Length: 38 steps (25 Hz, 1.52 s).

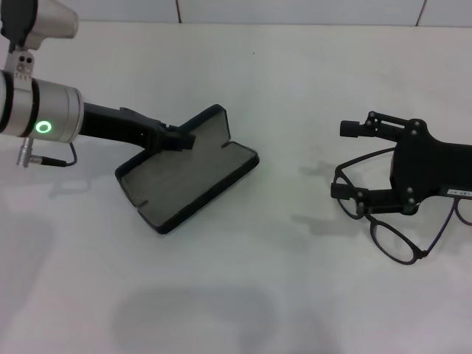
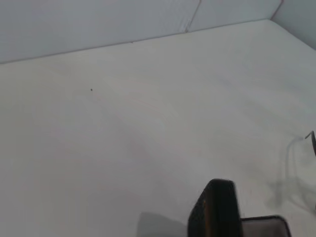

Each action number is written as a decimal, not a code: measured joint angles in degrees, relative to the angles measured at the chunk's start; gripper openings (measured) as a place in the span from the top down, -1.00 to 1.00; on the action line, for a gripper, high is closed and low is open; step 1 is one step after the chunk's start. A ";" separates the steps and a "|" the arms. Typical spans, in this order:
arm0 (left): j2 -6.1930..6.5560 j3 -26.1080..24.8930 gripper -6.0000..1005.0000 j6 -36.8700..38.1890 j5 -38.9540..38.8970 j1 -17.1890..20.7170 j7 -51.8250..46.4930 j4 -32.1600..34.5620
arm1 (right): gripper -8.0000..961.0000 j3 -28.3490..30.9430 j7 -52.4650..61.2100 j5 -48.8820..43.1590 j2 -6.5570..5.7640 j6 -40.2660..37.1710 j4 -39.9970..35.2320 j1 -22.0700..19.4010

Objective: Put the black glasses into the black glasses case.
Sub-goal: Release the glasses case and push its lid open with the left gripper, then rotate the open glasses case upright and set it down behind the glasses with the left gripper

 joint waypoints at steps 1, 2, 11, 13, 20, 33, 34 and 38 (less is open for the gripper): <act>0.07 0.00 0.07 0.00 -0.07 -0.02 -0.01 0.00 | -0.81 0.00 -0.02 0.00 -0.01 -0.03 0.00 0.00; 0.11 0.00 0.11 0.00 -0.13 -0.05 0.02 0.00 | -0.81 0.00 -0.04 -0.01 -0.04 -0.08 0.00 0.00; 0.26 0.06 0.57 -0.04 -0.03 -1.92 2.14 -0.26 | -0.81 -0.01 -0.96 -0.02 -0.07 -0.59 0.00 -0.67; 0.31 0.07 0.57 -0.08 -0.19 -3.31 5.35 -0.30 | -0.81 -0.08 -1.25 -0.02 -0.04 -0.77 0.00 -1.01; -0.03 0.06 0.57 -2.88 -0.78 -9.30 24.10 2.65 | -0.81 -0.27 -3.37 -0.01 0.70 -0.98 0.32 -2.45; -0.25 0.00 0.58 -12.11 -0.71 -12.28 42.22 16.03 | -0.80 -0.53 -6.04 -0.01 1.45 -1.06 0.79 -4.43; -0.32 -0.01 0.58 -12.62 -0.75 -12.12 42.80 16.28 | -0.80 -0.53 -6.04 -0.01 1.45 -1.06 0.79 -4.45; -0.48 -0.02 0.58 -15.73 -1.17 -11.31 45.02 18.92 | -0.80 -0.47 -6.04 -0.01 1.24 -1.05 0.79 -4.51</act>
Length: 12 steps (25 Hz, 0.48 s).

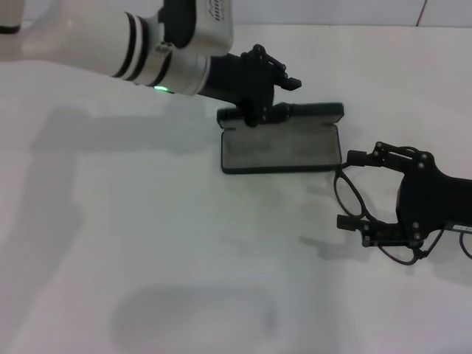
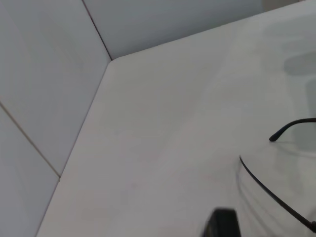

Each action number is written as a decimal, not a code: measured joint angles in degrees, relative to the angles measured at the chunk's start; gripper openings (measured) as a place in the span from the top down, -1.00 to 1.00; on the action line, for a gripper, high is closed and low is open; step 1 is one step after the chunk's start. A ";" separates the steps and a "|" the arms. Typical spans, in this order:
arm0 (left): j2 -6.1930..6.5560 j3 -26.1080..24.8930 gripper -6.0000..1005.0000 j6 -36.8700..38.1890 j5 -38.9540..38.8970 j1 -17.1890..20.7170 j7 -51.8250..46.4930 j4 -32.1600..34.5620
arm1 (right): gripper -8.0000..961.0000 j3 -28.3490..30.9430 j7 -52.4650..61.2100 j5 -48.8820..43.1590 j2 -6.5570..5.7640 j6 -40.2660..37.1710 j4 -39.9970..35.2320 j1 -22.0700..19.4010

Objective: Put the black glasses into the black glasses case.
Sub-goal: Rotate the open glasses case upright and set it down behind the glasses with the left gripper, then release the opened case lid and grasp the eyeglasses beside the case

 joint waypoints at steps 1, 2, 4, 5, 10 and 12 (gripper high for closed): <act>0.01 -0.02 0.58 -0.51 -0.03 0.06 0.06 0.33 | -0.80 0.08 0.00 0.00 -0.10 0.05 0.00 -0.01; 0.01 -0.04 0.53 -0.88 -0.09 0.11 0.09 0.62 | -0.80 0.14 0.00 0.00 -0.14 0.10 0.00 -0.01; 0.01 -0.06 0.42 -0.92 -0.42 0.26 0.10 0.71 | -0.80 0.19 0.00 0.00 -0.17 0.15 -0.03 -0.05; 0.03 -0.06 0.37 -0.72 -1.07 0.40 0.10 0.73 | -0.80 0.23 0.00 0.00 -0.19 0.14 -0.04 -0.07; 0.77 -0.07 0.25 5.64 -9.74 2.07 -0.25 0.38 | -0.80 0.38 0.58 0.13 -0.28 0.03 -0.31 -0.33; 1.44 -0.07 0.24 10.98 -15.32 3.83 -1.10 0.41 | -0.80 0.42 1.88 0.25 -0.25 -0.05 -1.09 -0.42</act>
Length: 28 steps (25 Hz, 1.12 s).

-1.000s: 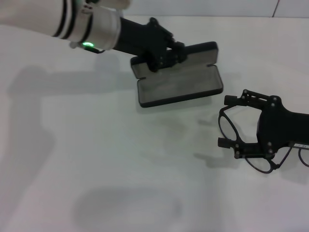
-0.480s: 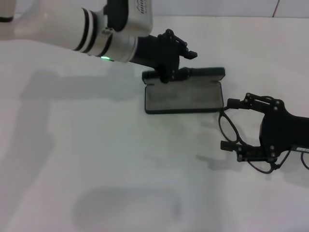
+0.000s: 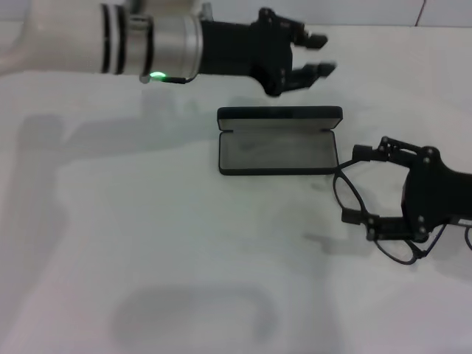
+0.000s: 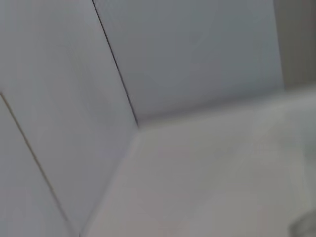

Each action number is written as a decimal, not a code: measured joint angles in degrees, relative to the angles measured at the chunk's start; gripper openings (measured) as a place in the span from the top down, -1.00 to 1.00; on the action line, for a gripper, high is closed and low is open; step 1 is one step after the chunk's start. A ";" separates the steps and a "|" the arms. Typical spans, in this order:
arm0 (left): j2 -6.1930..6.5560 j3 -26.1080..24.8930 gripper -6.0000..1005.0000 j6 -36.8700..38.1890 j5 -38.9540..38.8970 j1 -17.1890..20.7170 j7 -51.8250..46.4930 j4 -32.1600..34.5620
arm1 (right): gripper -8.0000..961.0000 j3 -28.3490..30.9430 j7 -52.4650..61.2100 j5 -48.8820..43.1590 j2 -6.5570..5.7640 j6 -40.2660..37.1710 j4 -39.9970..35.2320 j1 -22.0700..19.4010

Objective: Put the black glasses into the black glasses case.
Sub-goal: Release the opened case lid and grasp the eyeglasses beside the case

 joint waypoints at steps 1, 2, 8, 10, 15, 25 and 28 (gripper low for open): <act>0.19 -0.02 0.23 3.02 -3.08 1.43 -0.33 0.15 | -0.80 0.00 1.53 0.01 0.06 -0.03 -0.97 -0.04; 0.21 0.01 0.22 5.75 -5.63 3.00 -0.47 0.30 | -0.80 0.04 2.66 0.05 0.09 -0.03 -1.72 -0.06; -1.08 0.01 0.15 11.80 -17.87 14.54 -0.63 2.78 | -0.80 -0.46 25.59 -4.22 -0.05 -0.14 -17.82 -1.55; -1.02 0.01 0.13 11.83 -20.32 17.39 -1.36 4.10 | -0.80 -0.51 35.29 -9.07 0.13 -0.26 -25.56 -1.75; -1.09 -0.05 0.00 11.77 -22.43 22.24 -2.96 4.42 | -0.80 -3.07 62.58 -22.29 0.29 -1.23 -42.16 1.17; -1.20 0.00 -0.72 10.59 -20.31 23.81 -3.08 4.47 | -0.71 -12.39 90.25 -42.05 0.52 -4.80 -52.98 9.10; -1.21 0.01 -0.72 10.65 -19.39 23.90 -3.08 4.48 | -0.71 -16.62 93.64 -45.83 0.70 -3.31 -52.62 9.93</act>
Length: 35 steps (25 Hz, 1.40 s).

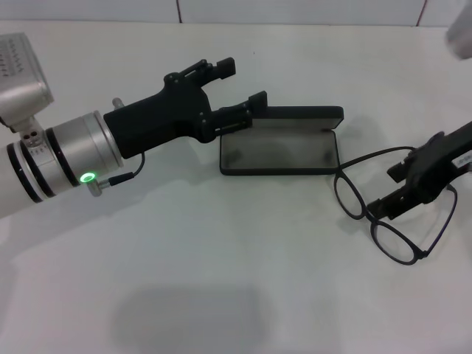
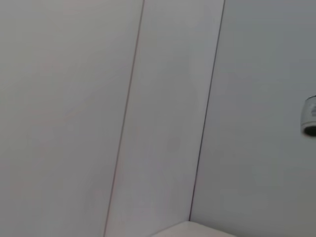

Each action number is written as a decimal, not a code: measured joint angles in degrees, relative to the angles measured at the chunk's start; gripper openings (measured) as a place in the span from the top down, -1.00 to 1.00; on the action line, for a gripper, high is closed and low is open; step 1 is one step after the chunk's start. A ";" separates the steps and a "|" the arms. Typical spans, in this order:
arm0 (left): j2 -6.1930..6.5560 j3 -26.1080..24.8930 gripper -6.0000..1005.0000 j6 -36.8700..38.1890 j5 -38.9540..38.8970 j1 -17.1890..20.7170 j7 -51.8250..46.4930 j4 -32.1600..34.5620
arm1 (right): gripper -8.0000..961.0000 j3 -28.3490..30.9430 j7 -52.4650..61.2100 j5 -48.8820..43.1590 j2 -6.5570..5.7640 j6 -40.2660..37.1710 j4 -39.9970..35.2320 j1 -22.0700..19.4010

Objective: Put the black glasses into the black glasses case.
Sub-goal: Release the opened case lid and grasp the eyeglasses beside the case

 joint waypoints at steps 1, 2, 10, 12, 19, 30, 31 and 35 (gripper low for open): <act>0.00 0.00 -0.72 0.06 0.18 0.03 0.00 0.00 | -0.71 -3.02 1.82 -1.72 0.15 1.60 0.33 0.23; 0.00 0.00 -0.72 0.13 0.34 0.08 0.00 0.00 | -0.71 -3.63 2.15 -2.06 0.17 1.98 0.40 0.24; 0.00 0.00 -0.72 0.35 1.89 -0.11 -0.58 0.00 | -0.67 -11.19 4.50 -4.80 0.36 9.93 5.36 0.38; 0.00 0.00 -0.72 0.35 1.90 -0.21 -0.58 0.01 | -0.63 -12.61 4.52 -4.82 0.38 11.74 6.56 0.54; 0.00 0.00 -0.71 0.04 1.93 -0.45 -0.10 1.07 | -0.42 -16.95 4.46 -4.87 0.38 15.27 9.53 0.97; 0.00 0.00 -0.71 -0.14 1.77 -0.39 0.17 1.41 | 0.00 -17.78 3.99 -4.96 0.29 17.13 10.42 0.66; 0.00 0.00 -0.71 -0.15 1.76 -0.35 0.17 1.41 | 0.04 -17.78 3.98 -4.96 0.27 17.23 10.28 0.61; 0.00 0.00 -0.71 -0.20 1.61 -0.18 0.18 1.42 | 0.20 -17.76 3.97 -4.97 0.15 17.18 9.97 0.60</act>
